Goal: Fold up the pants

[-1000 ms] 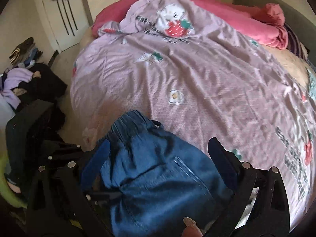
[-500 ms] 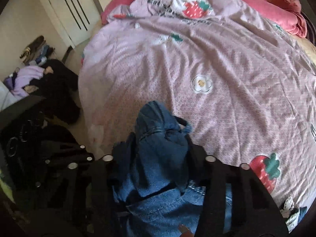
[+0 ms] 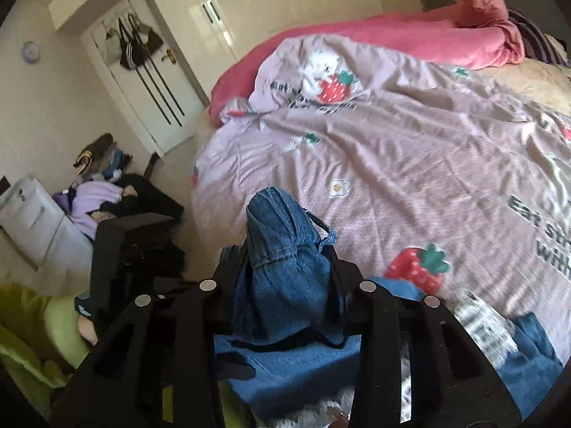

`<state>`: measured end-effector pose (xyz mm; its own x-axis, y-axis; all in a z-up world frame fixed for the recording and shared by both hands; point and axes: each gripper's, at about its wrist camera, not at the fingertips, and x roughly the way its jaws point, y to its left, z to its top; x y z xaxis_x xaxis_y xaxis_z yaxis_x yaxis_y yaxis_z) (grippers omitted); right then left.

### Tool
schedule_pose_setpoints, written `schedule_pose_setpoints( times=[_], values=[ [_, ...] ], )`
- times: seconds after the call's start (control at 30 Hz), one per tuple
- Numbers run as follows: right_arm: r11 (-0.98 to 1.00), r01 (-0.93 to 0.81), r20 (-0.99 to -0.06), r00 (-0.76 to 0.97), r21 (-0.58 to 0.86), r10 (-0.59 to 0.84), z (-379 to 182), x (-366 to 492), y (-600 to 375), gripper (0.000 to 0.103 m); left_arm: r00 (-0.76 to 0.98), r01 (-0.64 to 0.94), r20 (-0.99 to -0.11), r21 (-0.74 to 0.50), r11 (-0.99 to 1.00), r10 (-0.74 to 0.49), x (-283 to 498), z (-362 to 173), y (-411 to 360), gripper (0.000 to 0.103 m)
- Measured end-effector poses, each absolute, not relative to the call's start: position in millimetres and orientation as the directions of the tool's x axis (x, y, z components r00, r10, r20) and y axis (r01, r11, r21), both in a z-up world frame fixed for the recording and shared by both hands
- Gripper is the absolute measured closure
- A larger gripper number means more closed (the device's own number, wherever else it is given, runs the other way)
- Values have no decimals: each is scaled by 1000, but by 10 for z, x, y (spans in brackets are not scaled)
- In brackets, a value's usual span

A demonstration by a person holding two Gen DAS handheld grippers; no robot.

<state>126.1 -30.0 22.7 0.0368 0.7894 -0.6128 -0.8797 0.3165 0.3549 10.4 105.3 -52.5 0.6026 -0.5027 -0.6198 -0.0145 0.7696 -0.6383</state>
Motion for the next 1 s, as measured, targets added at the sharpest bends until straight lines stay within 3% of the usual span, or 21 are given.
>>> schedule_pose_setpoints(
  times=[0.4,0.47,0.5,0.53,0.63,0.77,0.83,1.0],
  values=[
    [373,-847,-529,133,379,838,365,1381,-1085,72,578,149,-582,-613,776,-572,252,-103,331,19],
    [388,-830,-514,147,401,845,364,1417,-1253,60,568,182,-587,-593,784,-576,278,-51,218,19],
    [395,-817,-502,154,420,851,345,1439,-1372,46,561,196,-598,-577,793,-573,257,-42,186,19],
    [420,-793,-482,185,442,856,320,1471,-1559,40,556,206,-614,-552,808,-561,290,-65,114,19],
    [516,-717,-497,270,468,825,191,1536,-1950,39,527,261,-660,-474,841,-535,257,-79,-92,19],
    [612,-656,-544,346,441,764,42,1470,-2205,37,468,301,-683,-474,827,-561,269,-163,-249,19],
    [631,-651,-559,360,423,747,-11,1380,-2229,32,460,315,-714,-424,849,-528,257,-233,-355,9],
    [637,-676,-608,342,371,716,-135,1239,-2029,29,455,318,-738,-388,865,-498,256,-241,-463,9]
  ],
)
